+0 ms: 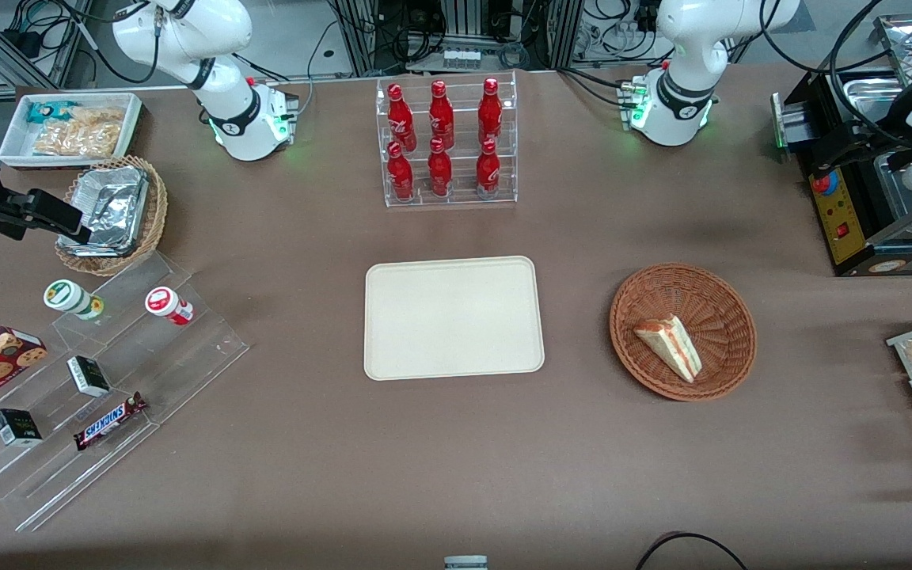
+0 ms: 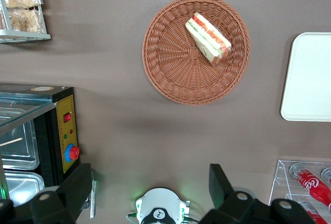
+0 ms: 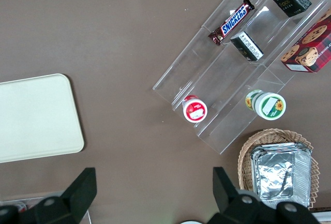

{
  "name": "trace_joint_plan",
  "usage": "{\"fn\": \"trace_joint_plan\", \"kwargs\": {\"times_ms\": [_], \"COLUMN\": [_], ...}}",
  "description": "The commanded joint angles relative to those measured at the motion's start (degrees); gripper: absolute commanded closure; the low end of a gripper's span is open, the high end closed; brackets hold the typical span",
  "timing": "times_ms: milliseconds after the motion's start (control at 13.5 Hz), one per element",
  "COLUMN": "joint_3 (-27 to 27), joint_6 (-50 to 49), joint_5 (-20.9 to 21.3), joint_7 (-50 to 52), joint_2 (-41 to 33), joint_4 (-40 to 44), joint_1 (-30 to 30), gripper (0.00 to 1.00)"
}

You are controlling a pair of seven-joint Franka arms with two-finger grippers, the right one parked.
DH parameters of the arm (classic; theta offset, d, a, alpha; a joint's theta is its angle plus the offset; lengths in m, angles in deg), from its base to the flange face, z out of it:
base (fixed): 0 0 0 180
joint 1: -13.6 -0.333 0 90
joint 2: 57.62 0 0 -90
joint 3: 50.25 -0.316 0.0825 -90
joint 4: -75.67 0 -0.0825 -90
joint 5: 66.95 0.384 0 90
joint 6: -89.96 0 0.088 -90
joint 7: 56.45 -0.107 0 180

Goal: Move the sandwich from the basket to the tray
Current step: 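Move the left gripper over the sandwich in the wicker basket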

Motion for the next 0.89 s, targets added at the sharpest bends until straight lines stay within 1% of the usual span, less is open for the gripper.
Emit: {"fn": "trace_joint_plan", "kwargs": {"times_ms": [0, 222, 370, 444, 741, 815], "joint_3": [0.6, 0.8, 0.9, 1.4, 4.7, 5.4], "joint_6": [0.6, 2.6, 3.3, 5.3, 20.7, 23.5], "joint_5": [-1.0, -1.2, -1.2, -1.2, -0.6, -0.6], "joint_7": [-0.2, 0.2, 0.6, 1.0, 14.7, 18.1], "joint_2": [-0.1, 2.4, 6.2, 7.4, 7.7, 7.8], "joint_4": [0.0, -0.6, -0.8, -1.6, -12.4, -13.9], "joint_1": [-1.0, -0.9, -0.6, -0.6, -0.5, -0.5], "gripper": [0.0, 0.0, 0.0, 0.0, 0.0, 0.0]}}
